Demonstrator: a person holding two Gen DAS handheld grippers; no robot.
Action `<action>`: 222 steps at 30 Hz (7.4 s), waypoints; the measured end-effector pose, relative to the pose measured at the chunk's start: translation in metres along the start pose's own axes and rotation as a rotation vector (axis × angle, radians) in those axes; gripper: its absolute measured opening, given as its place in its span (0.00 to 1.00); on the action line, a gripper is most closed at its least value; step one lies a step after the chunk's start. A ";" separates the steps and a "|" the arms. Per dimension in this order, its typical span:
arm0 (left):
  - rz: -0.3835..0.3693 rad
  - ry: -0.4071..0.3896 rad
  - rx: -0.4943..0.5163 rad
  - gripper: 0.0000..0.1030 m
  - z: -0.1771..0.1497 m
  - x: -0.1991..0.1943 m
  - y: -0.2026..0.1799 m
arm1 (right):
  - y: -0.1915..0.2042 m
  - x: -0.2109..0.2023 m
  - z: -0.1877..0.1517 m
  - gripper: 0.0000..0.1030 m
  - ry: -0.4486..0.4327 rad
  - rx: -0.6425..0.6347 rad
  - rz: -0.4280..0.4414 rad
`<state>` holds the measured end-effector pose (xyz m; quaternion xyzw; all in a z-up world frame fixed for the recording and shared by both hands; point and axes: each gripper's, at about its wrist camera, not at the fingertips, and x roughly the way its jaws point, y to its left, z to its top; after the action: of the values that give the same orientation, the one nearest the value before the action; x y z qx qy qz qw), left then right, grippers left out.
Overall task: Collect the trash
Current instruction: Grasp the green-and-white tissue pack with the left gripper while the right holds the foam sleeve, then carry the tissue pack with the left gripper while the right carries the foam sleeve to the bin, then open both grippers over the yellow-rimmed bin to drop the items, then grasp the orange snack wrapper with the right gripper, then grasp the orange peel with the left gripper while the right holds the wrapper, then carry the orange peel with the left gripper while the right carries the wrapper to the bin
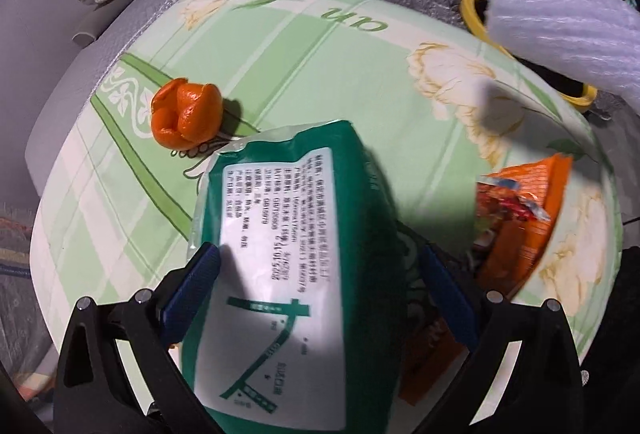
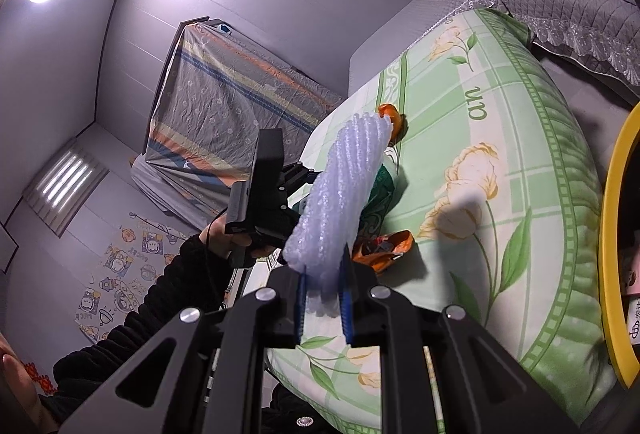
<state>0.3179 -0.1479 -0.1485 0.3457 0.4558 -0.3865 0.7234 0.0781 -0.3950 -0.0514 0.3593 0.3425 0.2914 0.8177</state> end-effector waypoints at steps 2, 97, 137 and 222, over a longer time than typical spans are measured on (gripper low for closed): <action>-0.006 0.015 -0.027 0.92 0.001 0.005 0.006 | -0.001 -0.002 0.000 0.12 -0.003 0.005 0.002; -0.262 -0.521 -0.295 0.84 0.185 0.010 -0.226 | -0.160 -0.200 -0.037 0.43 -0.511 0.359 -0.713; 0.330 -0.639 -0.899 0.92 -0.245 -0.158 -0.032 | 0.054 0.158 -0.055 0.62 0.366 -0.997 -0.515; 0.255 -0.578 -0.644 0.37 0.001 -0.112 -0.038 | 0.031 -0.025 -0.040 0.30 -0.142 -0.251 -0.302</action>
<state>0.2529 -0.1391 -0.0499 0.0342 0.2860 -0.2136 0.9335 0.0254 -0.3799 -0.0383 0.2189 0.2948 0.1798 0.9126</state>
